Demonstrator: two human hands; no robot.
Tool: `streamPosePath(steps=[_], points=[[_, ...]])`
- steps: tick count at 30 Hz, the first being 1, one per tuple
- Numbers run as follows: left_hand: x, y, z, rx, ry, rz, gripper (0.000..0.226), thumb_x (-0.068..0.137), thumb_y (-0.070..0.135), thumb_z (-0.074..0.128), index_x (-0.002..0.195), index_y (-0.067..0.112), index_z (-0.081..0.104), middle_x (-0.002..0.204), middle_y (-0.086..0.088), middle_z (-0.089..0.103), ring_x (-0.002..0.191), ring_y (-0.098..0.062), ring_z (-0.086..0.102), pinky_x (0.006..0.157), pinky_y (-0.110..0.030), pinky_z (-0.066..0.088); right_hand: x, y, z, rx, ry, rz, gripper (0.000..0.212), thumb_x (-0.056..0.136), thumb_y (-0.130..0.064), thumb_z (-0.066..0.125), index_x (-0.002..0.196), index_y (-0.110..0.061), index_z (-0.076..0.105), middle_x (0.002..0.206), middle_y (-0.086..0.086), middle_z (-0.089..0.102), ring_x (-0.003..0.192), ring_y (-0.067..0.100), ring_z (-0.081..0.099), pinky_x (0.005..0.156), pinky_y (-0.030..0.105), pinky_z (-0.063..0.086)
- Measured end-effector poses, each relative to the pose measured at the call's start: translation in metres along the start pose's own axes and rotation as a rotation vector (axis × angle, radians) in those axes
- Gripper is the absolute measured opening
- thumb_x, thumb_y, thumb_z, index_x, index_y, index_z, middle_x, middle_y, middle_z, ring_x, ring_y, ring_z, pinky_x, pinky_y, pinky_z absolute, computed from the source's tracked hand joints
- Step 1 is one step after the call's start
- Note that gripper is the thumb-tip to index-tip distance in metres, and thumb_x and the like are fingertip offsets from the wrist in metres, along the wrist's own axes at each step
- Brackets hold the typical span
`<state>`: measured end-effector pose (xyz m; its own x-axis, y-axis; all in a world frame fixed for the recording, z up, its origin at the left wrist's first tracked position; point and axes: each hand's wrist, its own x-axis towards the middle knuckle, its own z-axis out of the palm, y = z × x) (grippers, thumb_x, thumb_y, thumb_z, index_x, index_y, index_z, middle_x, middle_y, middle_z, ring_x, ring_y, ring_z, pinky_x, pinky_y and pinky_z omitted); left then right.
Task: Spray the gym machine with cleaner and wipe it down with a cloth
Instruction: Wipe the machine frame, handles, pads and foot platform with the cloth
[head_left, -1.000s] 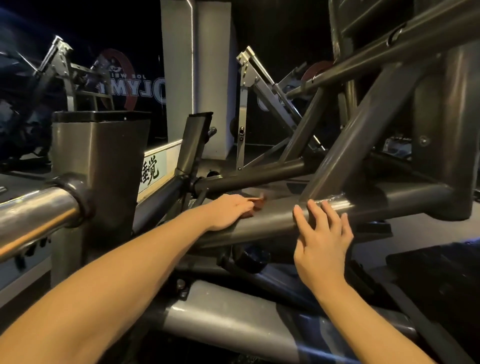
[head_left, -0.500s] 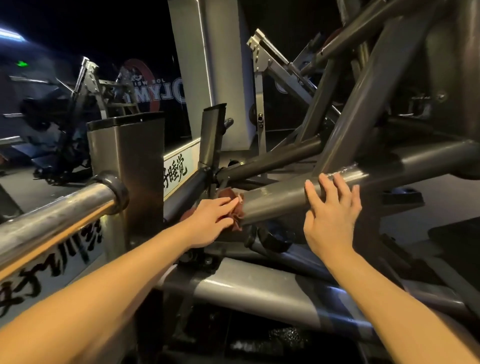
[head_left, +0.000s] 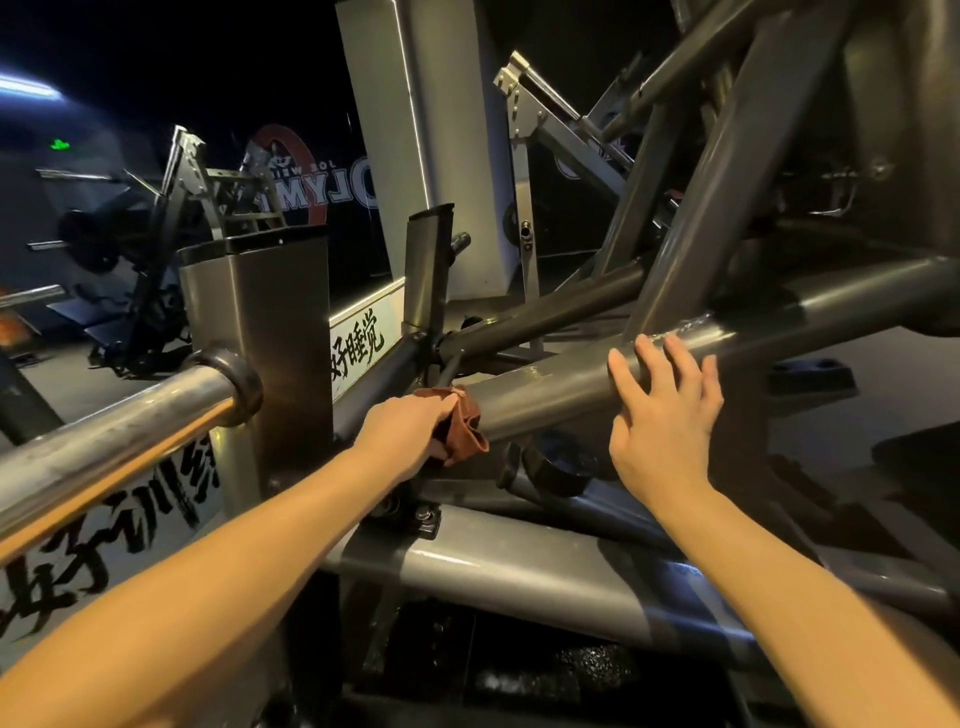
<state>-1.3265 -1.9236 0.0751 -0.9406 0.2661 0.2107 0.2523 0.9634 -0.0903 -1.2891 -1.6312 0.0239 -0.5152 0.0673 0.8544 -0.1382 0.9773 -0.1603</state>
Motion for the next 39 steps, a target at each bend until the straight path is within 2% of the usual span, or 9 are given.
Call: streamPosePath(steps=[6,8,12,16,18,22,29,37,39], points=[[-0.001,0.04,0.003,-0.088,0.21,0.022,0.029,0.098,0.039,0.061,0.126,0.034,0.057,0.107,0.004,0.068,0.093,-0.024,0.067,0.076,-0.047,0.056,0.0,0.002,0.002,0.003,0.0,0.002,0.072,0.08,-0.009,0.073,0.148,-0.019,0.053,0.16,0.012,0.038,0.155,0.035,0.018,0.125,0.062,0.008],[-0.003,0.056,0.003,-0.075,0.302,0.059,0.036,0.097,0.033,0.064,0.131,0.028,0.054,0.115,0.002,0.066,0.098,-0.025,0.066,0.076,-0.048,0.058,0.001,0.0,0.003,0.004,0.007,0.002,0.071,0.08,-0.01,0.073,0.148,-0.018,0.054,0.16,0.012,0.039,0.155,0.035,0.019,0.125,0.063,0.009],[-0.002,0.077,0.014,-0.081,0.353,0.075,0.052,0.097,0.024,0.068,0.143,0.017,0.046,0.139,-0.005,0.056,0.123,-0.022,0.06,0.102,-0.039,0.053,0.0,0.0,0.003,0.004,0.007,0.01,0.072,0.079,-0.01,0.075,0.148,-0.017,0.055,0.159,0.014,0.04,0.155,0.036,0.019,0.124,0.063,0.01],[-0.005,0.062,0.022,-0.094,0.296,0.089,0.069,0.102,0.037,0.059,0.16,0.022,0.026,0.162,-0.005,0.036,0.148,-0.024,0.036,0.122,-0.045,0.033,0.0,0.0,0.001,-0.015,-0.001,0.004,0.075,0.078,-0.009,0.077,0.148,-0.018,0.054,0.159,0.014,0.04,0.155,0.035,0.019,0.124,0.064,0.011],[-0.01,0.053,0.025,-0.094,0.271,0.072,0.077,0.102,0.046,0.055,0.163,0.025,0.013,0.167,-0.005,0.025,0.153,-0.027,0.026,0.123,-0.05,0.03,0.0,-0.001,0.001,-0.015,-0.003,0.005,0.075,0.078,-0.009,0.077,0.148,-0.018,0.054,0.159,0.014,0.04,0.155,0.036,0.019,0.124,0.064,0.012],[-0.011,0.044,0.031,-0.113,0.239,-0.048,0.08,0.095,0.058,0.06,0.157,0.022,0.024,0.157,-0.009,0.039,0.141,-0.029,0.043,0.113,-0.046,0.044,0.0,0.0,0.0,-0.016,-0.004,0.0,0.076,0.077,-0.009,0.078,0.148,-0.018,0.054,0.159,0.014,0.04,0.155,0.035,0.019,0.123,0.065,0.012],[0.005,0.076,0.017,-0.042,0.314,0.024,0.063,0.089,0.032,0.075,0.141,0.018,0.044,0.135,-0.005,0.056,0.122,-0.023,0.055,0.101,-0.038,0.052,0.0,0.001,0.001,-0.037,0.001,-0.013,0.078,0.075,-0.011,0.078,0.148,-0.019,0.054,0.16,0.013,0.039,0.155,0.035,0.02,0.124,0.064,0.012],[0.012,0.111,0.005,-0.063,0.377,0.149,0.07,0.094,0.038,0.07,0.152,0.018,0.036,0.15,-0.005,0.048,0.138,-0.024,0.046,0.117,-0.041,0.039,0.0,0.0,0.004,-0.023,0.004,-0.004,0.076,0.077,-0.013,0.077,0.149,-0.019,0.052,0.16,0.013,0.039,0.156,0.035,0.018,0.124,0.064,0.01],[0.006,0.092,0.01,-0.122,0.344,0.115,0.068,0.095,0.047,0.067,0.15,0.02,0.037,0.147,-0.003,0.05,0.135,-0.022,0.049,0.114,-0.041,0.043,-0.002,0.002,0.004,-0.006,0.003,-0.005,0.074,0.079,-0.014,0.076,0.149,-0.019,0.053,0.16,0.013,0.039,0.156,0.034,0.018,0.124,0.063,0.009]])
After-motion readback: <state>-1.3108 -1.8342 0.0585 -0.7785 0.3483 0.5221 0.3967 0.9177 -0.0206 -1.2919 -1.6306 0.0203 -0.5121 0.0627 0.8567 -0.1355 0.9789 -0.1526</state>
